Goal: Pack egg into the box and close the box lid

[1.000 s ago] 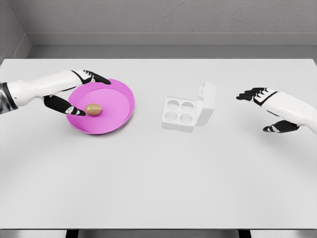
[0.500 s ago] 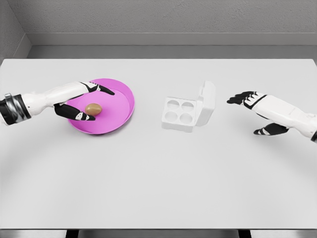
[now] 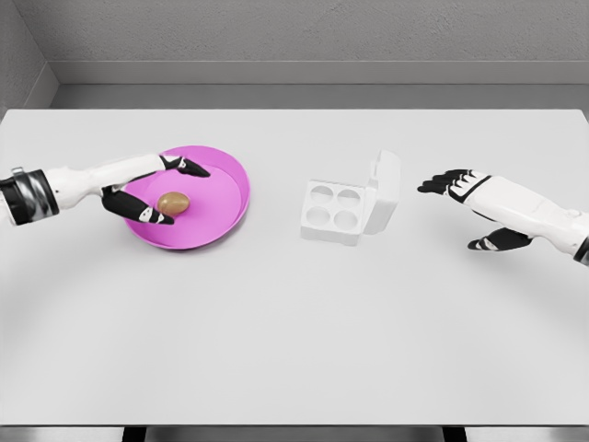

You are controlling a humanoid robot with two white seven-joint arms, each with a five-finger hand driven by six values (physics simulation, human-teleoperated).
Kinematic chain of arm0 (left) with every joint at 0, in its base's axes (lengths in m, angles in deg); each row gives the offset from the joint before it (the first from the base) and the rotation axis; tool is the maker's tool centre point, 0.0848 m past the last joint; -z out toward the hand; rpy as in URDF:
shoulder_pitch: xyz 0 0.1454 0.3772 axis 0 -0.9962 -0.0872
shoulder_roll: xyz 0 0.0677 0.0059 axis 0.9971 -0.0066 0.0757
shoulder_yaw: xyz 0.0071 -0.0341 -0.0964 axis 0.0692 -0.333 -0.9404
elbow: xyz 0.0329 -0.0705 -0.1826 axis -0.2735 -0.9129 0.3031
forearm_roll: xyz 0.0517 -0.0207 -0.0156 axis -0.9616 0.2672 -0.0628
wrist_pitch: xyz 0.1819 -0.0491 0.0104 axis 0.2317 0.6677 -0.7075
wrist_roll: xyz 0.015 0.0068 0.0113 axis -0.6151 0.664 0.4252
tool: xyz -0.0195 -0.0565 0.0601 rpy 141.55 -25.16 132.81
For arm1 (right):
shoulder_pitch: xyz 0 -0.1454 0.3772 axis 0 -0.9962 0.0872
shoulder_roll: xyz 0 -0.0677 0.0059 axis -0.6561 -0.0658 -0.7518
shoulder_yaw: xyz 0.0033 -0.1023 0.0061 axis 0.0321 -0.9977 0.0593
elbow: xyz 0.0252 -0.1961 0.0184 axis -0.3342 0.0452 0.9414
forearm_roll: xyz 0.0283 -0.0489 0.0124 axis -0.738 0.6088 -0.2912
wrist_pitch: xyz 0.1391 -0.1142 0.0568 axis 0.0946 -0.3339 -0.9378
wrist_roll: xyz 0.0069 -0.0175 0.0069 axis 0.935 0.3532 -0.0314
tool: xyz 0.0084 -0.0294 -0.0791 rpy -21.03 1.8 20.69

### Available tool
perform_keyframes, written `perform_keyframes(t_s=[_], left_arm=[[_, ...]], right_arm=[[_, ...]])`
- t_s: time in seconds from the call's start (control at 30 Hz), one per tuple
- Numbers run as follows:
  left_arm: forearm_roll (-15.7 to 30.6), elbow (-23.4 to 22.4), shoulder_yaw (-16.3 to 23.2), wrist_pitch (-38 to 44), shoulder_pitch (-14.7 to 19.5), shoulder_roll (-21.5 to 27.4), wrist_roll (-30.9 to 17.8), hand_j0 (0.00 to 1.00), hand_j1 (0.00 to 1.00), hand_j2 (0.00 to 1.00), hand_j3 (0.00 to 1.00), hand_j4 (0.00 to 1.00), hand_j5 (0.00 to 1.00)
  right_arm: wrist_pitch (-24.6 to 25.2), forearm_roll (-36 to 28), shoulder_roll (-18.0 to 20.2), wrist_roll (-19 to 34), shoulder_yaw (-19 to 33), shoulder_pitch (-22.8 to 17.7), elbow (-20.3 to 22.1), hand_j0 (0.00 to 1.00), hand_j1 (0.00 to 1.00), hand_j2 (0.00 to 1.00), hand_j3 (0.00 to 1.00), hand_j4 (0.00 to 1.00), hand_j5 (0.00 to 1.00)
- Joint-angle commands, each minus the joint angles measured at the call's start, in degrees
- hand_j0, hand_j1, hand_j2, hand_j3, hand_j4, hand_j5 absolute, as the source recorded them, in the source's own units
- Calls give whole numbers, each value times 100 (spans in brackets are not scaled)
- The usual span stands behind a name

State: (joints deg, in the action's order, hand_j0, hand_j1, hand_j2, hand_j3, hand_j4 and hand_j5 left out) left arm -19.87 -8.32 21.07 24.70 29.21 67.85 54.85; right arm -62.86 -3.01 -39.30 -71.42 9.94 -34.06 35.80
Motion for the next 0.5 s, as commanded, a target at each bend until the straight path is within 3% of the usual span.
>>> perform_keyframes(t_s=[0.0,0.23,0.3,0.47], left_arm=[[49,-12,51,142,9,18,2,83,83,83,83,83,83],[-12,-56,69,265,18,-35,2,79,79,79,79,79,79],[-13,-250,69,300,26,-44,2,79,79,79,79,79,79],[-30,-276,69,775,62,-70,2,79,79,79,79,79,79]], right_arm=[[9,-33,-36,-3,-2,0,-4,100,100,100,100,100,100],[9,37,-72,-3,-98,9,-48,100,100,100,100,100,100],[9,37,-80,-3,-98,9,-101,100,100,100,100,100,100],[9,28,-80,-3,-107,9,-110,100,100,100,100,100,100]])
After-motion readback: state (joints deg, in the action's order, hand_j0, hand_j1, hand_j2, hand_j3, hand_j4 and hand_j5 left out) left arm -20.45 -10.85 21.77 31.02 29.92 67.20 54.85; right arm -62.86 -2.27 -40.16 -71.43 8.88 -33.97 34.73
